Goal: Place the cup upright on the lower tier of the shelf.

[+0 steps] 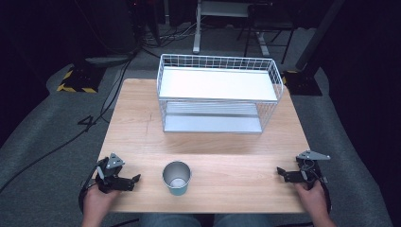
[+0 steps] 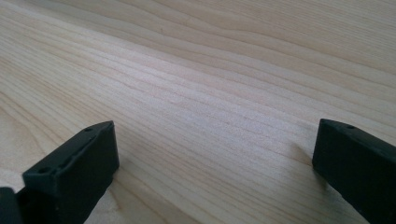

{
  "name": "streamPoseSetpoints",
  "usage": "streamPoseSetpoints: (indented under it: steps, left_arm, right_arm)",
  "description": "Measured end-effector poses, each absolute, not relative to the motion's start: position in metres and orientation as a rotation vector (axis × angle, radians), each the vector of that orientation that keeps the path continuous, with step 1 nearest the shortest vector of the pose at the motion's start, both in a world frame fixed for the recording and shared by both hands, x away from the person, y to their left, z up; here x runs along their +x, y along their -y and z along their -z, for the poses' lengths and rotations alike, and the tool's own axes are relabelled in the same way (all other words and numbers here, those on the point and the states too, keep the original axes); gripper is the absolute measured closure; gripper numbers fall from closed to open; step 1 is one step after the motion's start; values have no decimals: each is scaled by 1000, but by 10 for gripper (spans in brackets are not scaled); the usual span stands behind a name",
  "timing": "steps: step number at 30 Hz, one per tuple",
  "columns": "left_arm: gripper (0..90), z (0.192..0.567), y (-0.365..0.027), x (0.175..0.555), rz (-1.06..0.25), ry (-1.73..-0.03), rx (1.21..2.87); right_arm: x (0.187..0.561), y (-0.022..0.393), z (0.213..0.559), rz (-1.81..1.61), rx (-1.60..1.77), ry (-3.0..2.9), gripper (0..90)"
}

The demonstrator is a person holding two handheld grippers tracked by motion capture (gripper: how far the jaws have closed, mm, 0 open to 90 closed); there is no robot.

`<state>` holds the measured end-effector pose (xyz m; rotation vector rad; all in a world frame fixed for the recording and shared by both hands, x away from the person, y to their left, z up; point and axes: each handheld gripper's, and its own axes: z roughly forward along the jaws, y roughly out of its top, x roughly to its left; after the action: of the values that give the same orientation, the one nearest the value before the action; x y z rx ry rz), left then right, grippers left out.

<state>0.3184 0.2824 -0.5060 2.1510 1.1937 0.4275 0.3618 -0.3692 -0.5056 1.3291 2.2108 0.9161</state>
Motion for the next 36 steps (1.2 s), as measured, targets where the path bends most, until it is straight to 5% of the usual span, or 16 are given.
streamPoseSetpoints:
  steps: [11, 29, 36]
  left_arm:
    - [0, 505, -277, 319, -442, -1223, 2124]
    - [0, 482, -256, 287, -448, -1004, 1857]
    - [0, 480, -246, 273, -481, -977, 1870]
  right_arm:
    - [362, 369, 506, -916, 1329, -2211, 5]
    - [362, 369, 506, -916, 1329, -2211, 6]
    - [362, 369, 506, -916, 1330, -2211, 5]
